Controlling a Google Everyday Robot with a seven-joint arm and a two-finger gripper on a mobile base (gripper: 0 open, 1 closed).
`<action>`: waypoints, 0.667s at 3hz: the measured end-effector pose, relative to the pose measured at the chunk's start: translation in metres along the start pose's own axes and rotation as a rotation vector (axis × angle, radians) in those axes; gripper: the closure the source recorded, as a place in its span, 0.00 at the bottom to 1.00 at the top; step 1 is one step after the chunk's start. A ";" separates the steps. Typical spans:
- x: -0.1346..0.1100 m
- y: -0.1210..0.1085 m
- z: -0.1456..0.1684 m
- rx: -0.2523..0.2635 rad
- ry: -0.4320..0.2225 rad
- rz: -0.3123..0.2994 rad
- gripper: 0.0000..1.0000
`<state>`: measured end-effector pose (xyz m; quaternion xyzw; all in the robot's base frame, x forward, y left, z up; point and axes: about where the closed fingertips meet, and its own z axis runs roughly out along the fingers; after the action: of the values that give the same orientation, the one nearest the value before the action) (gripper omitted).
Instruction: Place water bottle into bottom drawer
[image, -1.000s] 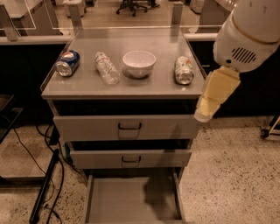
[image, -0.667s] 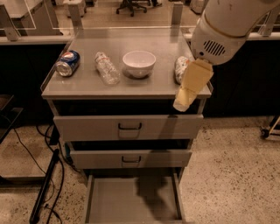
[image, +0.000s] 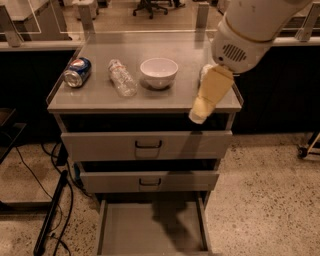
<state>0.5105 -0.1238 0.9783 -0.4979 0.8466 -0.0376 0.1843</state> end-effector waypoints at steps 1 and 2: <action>-0.018 -0.006 0.012 -0.014 0.019 0.100 0.00; -0.018 -0.006 0.012 -0.013 0.018 0.101 0.00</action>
Offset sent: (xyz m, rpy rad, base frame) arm 0.0151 0.0109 -0.0048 0.0166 0.0306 -0.0742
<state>0.5275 -0.1099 0.9740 -0.4553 0.8726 -0.0272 0.1748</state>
